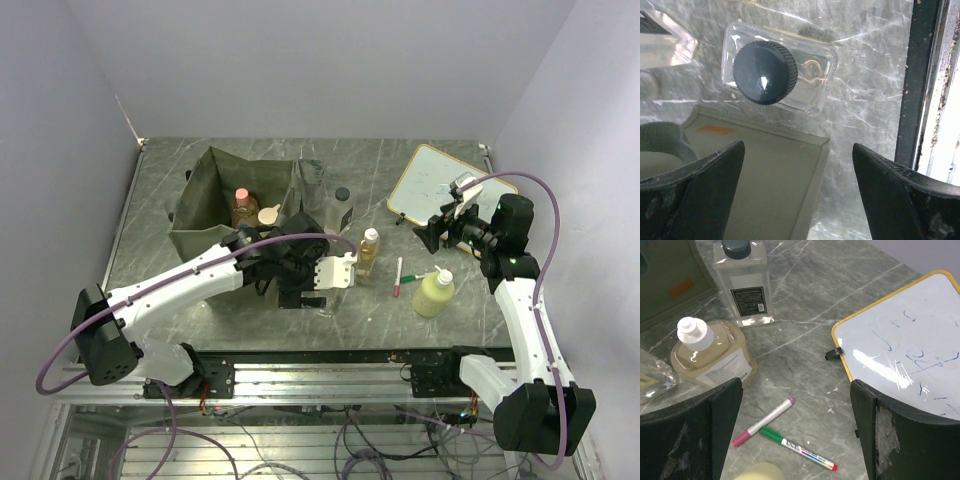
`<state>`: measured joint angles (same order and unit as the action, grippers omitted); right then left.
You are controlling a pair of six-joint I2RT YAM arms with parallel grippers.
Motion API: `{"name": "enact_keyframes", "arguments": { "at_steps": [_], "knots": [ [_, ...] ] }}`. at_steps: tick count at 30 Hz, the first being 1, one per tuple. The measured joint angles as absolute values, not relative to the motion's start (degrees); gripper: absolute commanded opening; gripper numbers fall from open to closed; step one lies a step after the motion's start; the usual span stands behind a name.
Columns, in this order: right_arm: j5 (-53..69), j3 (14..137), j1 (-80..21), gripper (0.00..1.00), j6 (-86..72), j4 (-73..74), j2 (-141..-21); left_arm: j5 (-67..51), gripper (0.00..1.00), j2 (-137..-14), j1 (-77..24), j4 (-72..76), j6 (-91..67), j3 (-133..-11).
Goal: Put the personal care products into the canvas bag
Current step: Pick up the care product from the center of the board.
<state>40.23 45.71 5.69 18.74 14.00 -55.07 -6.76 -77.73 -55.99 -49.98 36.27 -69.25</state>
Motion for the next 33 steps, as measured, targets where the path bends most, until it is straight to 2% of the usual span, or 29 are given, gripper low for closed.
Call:
{"name": "enact_keyframes", "arguments": {
  "at_steps": [10,33],
  "knots": [
    [40.1,45.71,5.69,0.89,18.96,14.0,-55.07,-10.94,0.99,-83.94,-55.99,-50.7,45.1,-77.12],
    [40.14,45.71,5.69,0.89,19.4,14.02,-55.0,-20.16,0.99,-94.06,-53.74,-54.11,53.63,-83.35]
  ]
}}
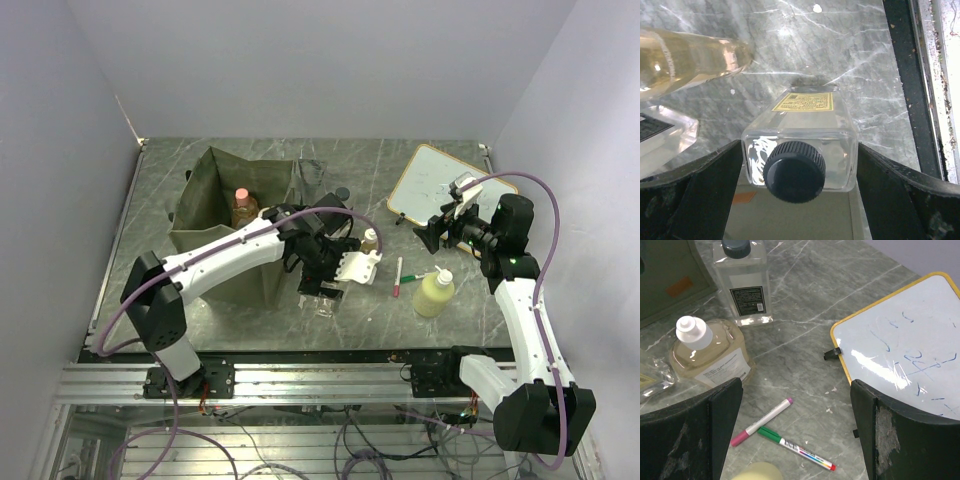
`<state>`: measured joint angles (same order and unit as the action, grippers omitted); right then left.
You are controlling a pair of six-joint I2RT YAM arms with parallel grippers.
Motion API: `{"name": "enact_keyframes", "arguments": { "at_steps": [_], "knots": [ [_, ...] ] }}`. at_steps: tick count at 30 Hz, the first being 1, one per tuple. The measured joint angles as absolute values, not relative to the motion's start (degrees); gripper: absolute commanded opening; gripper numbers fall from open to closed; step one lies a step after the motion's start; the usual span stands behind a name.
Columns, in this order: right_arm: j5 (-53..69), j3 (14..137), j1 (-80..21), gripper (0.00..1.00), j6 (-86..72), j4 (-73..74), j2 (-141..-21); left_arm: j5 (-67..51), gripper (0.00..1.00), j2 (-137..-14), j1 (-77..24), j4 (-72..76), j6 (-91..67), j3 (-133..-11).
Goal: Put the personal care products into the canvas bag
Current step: Pick up the care product from the center of the board.
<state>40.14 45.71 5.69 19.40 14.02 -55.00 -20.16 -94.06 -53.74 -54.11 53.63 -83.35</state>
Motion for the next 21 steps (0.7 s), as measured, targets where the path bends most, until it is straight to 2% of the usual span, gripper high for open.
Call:
{"name": "enact_keyframes", "arguments": {
  "at_steps": [5,12,16,21],
  "knots": [
    [40.14,45.71,5.69,0.89,19.53,14.02,-54.98,-23.0,1.0,-96.68,-53.06,-54.76,54.0,-83.42],
    [40.16,45.71,5.69,0.89,19.57,14.02,-54.78,-25.87,0.86,-97.21,-52.03,-54.87,53.32,-83.4],
    [40.16,45.71,5.69,0.89,19.57,14.04,-54.78,-26.61,0.66,-95.96,-51.79,-53.36,51.96,-81.91],
    [40.16,45.71,5.69,0.89,19.59,14.04,-54.81,-26.63,0.31,-93.73,-51.79,-52.49,51.07,-79.53]
  ]
}}
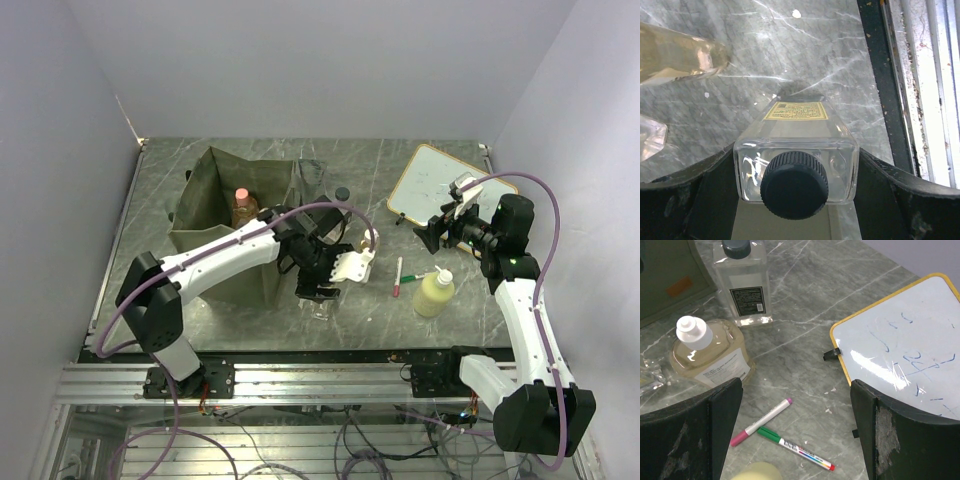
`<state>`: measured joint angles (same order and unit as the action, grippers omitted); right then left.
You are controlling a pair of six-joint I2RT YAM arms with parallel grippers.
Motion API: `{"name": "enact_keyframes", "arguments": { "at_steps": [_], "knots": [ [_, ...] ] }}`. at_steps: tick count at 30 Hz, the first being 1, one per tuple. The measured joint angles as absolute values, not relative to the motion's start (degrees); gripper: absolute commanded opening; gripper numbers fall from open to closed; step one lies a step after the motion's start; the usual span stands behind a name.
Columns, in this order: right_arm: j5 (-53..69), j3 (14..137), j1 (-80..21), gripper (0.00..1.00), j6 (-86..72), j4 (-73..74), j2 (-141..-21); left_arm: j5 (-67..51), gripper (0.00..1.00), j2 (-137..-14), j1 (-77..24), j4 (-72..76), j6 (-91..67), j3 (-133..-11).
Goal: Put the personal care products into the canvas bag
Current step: Pick up the care product from the center of the board.
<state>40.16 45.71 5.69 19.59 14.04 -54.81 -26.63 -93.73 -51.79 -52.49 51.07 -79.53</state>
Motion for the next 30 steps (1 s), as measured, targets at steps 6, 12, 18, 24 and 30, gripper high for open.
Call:
{"name": "enact_keyframes", "arguments": {
  "at_steps": [6,12,18,24,30],
  "knots": [
    [40.14,45.71,5.72,0.89,19.73,14.04,-54.81,-27.59,0.07,-91.64,-51.77,-56.27,51.2,-80.12],
    [40.12,45.67,5.72,0.89,20.1,14.04,-54.78,-28.05,0.07,-90.89,-51.79,-65.17,52.16,-90.28],
    [40.07,45.56,5.74,0.89,20.27,14.02,-54.81,-27.22,0.07,-90.02,-51.77,-71.05,51.24,-103.77],
    [40.05,45.52,5.74,0.89,20.36,14.04,-54.81,-24.32,0.07,-84.33,-51.57,-72.64,47.9,-111.53],
    [40.05,45.52,5.74,0.89,20.4,14.04,-54.92,-22.17,0.07,-79.7,-51.07,-73.08,43.57,-119.35]
  ]
}}
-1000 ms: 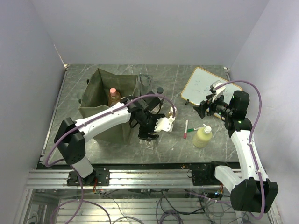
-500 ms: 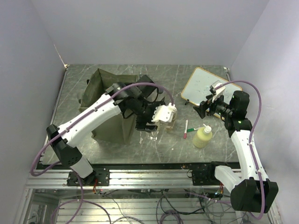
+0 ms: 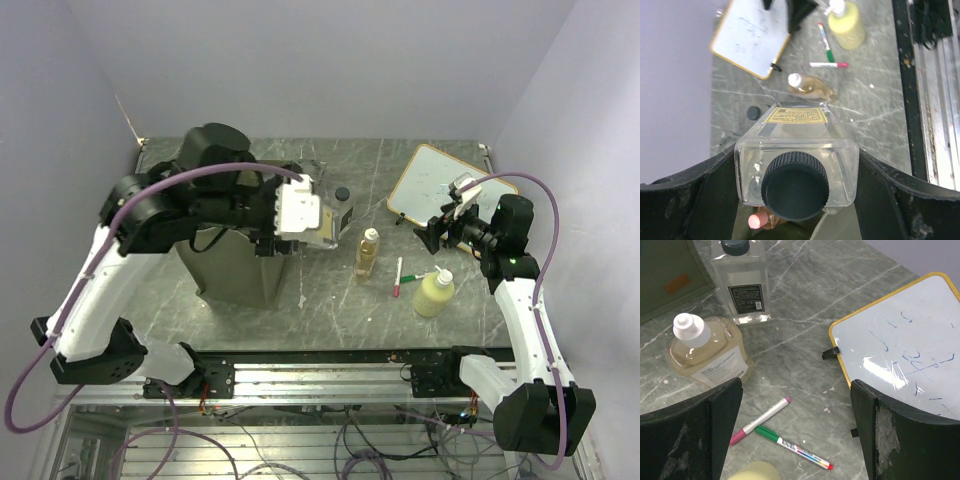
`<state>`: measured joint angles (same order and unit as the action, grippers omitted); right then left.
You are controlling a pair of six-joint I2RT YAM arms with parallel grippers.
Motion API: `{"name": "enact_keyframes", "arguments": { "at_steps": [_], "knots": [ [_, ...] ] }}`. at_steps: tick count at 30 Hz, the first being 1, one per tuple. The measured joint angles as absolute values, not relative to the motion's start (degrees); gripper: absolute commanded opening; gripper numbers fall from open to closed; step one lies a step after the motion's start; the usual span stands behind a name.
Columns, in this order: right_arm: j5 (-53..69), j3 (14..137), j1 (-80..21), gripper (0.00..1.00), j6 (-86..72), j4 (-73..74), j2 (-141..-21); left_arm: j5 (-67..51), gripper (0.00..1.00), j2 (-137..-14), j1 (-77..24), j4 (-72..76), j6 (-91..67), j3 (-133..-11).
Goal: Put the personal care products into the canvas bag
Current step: Pick up the care product from the center of the board, then place the care product in the canvas bag.
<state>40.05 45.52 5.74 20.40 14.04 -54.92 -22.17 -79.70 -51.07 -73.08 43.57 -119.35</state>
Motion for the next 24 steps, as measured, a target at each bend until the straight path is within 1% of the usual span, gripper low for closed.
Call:
{"name": "enact_keyframes", "arguments": {
  "at_steps": [5,12,17,21,24],
  "knots": [
    [39.99,45.52,5.74,0.89,20.43,14.04,-55.24,-21.78,0.07,-78.61,-46.19,-72.25,39.79,-125.25],
    [39.83,45.52,5.78,0.89,20.47,14.04,-55.24,-21.61,0.07,-79.44,-33.98,-71.53,34.59,-130.47],
    [39.9,45.52,5.78,0.89,20.47,14.06,-55.22,-17.78,0.07,-78.04,-30.26,-70.08,33.82,-126.34],
    [40.12,45.52,5.78,0.89,20.47,14.09,-55.09,-14.26,0.07,-77.14,-29.19,-70.22,33.87,-120.95],
    [40.18,45.52,5.78,0.89,20.49,14.11,-55.0,-12.27,0.07,-78.28,-28.88,-71.31,34.37,-119.13]
  ]
}}
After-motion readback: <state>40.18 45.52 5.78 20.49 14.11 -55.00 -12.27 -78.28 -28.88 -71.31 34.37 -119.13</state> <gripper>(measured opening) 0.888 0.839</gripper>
